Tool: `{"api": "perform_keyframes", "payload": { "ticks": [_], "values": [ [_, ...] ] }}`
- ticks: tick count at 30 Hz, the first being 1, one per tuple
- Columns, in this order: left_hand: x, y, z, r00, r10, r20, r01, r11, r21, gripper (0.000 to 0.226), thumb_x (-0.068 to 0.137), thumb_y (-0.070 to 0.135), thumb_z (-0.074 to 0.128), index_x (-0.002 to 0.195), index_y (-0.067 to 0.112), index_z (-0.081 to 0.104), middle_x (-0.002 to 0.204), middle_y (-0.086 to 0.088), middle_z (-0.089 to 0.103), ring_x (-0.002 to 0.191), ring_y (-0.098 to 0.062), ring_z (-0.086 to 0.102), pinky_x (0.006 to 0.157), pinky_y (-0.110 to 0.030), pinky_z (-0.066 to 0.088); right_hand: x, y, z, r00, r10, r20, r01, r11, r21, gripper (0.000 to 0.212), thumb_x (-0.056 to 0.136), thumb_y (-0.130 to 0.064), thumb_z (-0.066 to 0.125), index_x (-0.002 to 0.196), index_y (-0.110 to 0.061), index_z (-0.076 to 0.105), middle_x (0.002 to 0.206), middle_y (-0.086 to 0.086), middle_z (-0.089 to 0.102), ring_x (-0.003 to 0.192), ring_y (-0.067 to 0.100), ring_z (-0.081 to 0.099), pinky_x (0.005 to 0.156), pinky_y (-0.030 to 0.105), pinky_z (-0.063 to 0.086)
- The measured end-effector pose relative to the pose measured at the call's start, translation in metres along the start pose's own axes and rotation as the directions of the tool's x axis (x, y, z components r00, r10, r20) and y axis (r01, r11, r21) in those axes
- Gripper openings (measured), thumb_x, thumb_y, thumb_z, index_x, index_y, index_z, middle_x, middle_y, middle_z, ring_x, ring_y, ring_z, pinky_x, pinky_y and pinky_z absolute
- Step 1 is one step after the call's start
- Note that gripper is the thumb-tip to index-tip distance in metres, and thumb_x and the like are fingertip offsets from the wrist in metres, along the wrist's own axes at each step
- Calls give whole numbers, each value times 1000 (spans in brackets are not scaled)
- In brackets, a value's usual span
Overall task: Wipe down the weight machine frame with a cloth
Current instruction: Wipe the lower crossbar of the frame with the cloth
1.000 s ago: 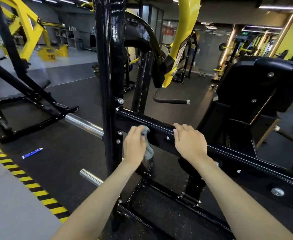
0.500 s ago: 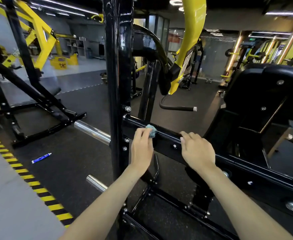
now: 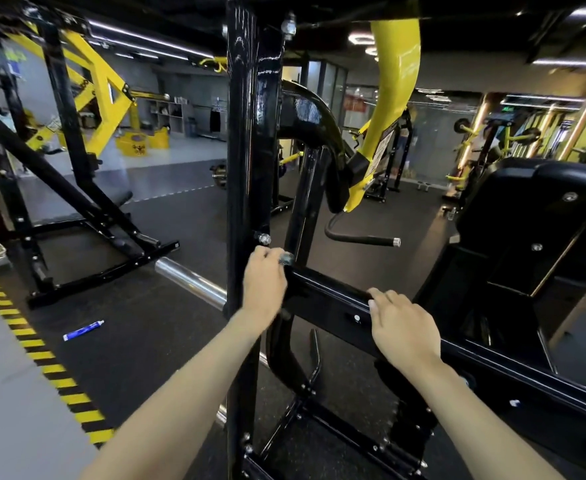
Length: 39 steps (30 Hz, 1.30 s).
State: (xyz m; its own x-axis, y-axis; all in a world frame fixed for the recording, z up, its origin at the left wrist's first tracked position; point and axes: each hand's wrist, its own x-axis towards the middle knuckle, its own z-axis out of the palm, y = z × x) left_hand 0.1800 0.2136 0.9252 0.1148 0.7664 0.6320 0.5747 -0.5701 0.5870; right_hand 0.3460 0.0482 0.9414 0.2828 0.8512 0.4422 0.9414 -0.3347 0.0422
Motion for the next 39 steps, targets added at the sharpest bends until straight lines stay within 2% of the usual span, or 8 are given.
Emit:
{"api": "perform_keyframes", "payload": {
  "ticks": [5,9,16,21,26,30,35,39],
  "values": [
    [-63,43,12,897,413,160,-373,899,-229,36,80,-5,54,112,9,63,102,-7,54,87,-23,60,82,-32,51,5,0,-9,994,0,109,-6,998,60,42,104,-34,23,142,-25,40,127,-3,56,117,19,51,92,33,41],
    [-47,30,10,994,101,27,-91,963,-255,37,80,-13,56,109,7,69,98,-9,57,87,-24,62,85,-24,46,5,13,-26,957,3,292,-111,929,354,50,103,-34,38,151,-21,29,148,2,44,139,26,34,112,37,27],
    [-123,81,28,914,353,200,-286,910,-300,43,76,-13,55,111,12,59,104,-3,49,87,-19,57,70,-33,50,-18,23,-23,964,6,266,27,992,-123,100,79,-52,69,153,-25,8,139,5,43,130,26,41,113,41,23],
    [-112,75,32,981,-192,-7,177,919,-352,41,73,-21,52,101,7,65,100,-1,55,90,-15,57,84,-7,40,-19,23,-20,975,-29,219,59,989,-134,96,81,-46,69,152,-23,8,134,6,43,124,26,43,103,35,33],
    [-127,79,36,964,242,111,-202,937,-285,37,76,-12,51,105,9,63,102,-4,56,88,-17,59,76,-33,52,-18,26,-18,976,-55,209,85,987,-136,94,82,-46,68,151,-22,9,134,6,43,123,25,43,101,35,34],
    [-113,86,37,968,-246,-39,215,904,-368,37,79,-15,55,103,11,67,99,3,58,87,-7,55,81,-21,47,-19,27,-16,980,-71,187,97,986,-133,93,83,-47,68,151,-21,10,134,6,44,123,25,43,100,35,34],
    [-132,86,38,962,253,104,-210,927,-310,37,76,-11,49,103,9,63,101,-4,57,94,-17,60,84,-20,48,-19,28,-16,980,-75,182,96,989,-108,93,83,-44,68,151,-20,10,135,7,43,124,26,43,101,35,34],
    [-108,79,36,942,-331,-46,292,881,-372,34,80,-14,55,99,12,66,97,-1,60,92,-17,60,78,-10,37,-19,28,-16,982,-80,172,99,989,-107,91,83,-44,68,150,-20,11,133,6,44,122,25,44,100,35,35]
  ]
}}
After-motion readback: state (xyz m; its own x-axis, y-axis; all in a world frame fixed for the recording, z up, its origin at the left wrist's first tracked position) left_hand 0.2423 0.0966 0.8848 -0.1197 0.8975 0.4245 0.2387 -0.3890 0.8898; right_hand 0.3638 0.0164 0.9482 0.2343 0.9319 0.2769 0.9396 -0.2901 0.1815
